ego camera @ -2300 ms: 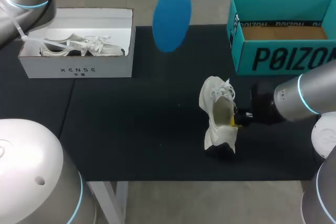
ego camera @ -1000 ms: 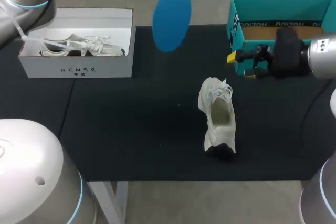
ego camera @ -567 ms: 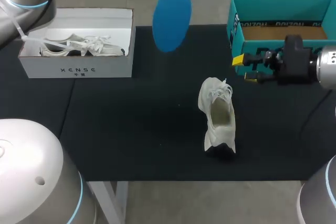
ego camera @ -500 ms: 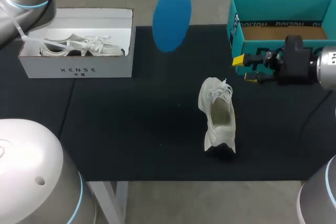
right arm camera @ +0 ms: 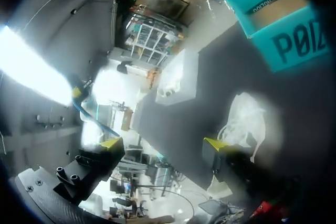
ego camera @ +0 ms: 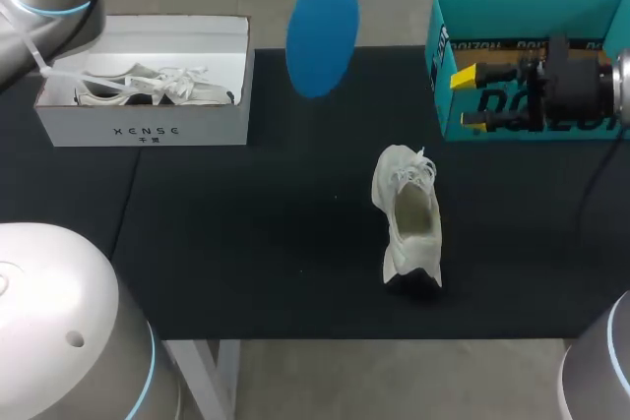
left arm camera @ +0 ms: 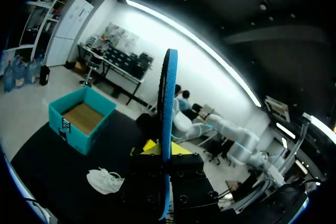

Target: Take the shoe out of the shoebox, open the shoe tongue, remove and reinsert the insole, then place the shoe into the shoebox

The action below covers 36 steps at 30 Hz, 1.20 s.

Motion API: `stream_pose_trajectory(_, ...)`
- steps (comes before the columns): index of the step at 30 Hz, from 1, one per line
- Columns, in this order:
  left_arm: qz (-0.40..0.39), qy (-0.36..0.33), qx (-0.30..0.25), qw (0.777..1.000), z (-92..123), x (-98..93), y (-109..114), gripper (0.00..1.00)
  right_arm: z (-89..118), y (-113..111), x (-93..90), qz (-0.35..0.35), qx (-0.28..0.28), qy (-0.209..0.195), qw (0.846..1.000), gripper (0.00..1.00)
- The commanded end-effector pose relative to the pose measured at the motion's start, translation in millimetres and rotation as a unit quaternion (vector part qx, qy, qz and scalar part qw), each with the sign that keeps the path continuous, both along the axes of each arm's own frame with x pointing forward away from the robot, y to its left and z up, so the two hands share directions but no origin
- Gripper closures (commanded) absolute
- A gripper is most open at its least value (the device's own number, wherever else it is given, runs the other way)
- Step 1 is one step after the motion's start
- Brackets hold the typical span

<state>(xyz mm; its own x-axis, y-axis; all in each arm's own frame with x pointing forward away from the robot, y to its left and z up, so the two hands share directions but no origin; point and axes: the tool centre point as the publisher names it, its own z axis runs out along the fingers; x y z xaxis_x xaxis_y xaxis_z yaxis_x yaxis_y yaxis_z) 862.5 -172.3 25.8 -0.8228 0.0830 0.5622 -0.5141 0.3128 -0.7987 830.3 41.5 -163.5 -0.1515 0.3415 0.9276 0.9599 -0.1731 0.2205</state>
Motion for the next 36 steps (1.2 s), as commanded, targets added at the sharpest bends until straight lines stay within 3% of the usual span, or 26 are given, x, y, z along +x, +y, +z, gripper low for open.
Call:
stream_pose_trajectory(1, 0.000, 0.000, 0.000, 1.000, -0.4, 0.4, -0.6, 1.00, 14.6, -4.0, 35.1, 0.076, 0.004, 0.076, 0.994, 0.00)
stream_pose_trajectory(7, 0.000, 0.000, 0.000, 1.000, -0.4, 0.4, -0.6, 1.00, 26.8, -10.2, 33.9, 0.058, 0.030, 0.154, 0.986, 0.00)
stream_pose_trajectory(12, 0.000, 0.000, 0.000, 1.000, -0.4, 0.4, -0.6, 1.00, 30.3, -4.9, 19.5, 0.068, 0.071, 0.194, 0.976, 0.00)
stream_pose_trajectory(17, 0.000, 0.000, 0.000, 1.000, -0.4, 0.4, -0.6, 1.00, 36.5, 12.2, 8.0, 0.081, 0.108, 0.201, 0.970, 0.00)
stream_pose_trajectory(29, 0.000, 0.000, 0.000, 1.000, -0.4, 0.4, -0.6, 1.00, 48.6, 86.1, -28.3, 0.083, 0.121, 0.202, 0.968, 0.00)
stream_pose_trajectory(36, 0.000, 0.000, 0.000, 1.000, -0.4, 0.4, -0.6, 1.00, 52.6, 109.3, -44.3, 0.088, 0.146, 0.217, 0.961, 0.00)
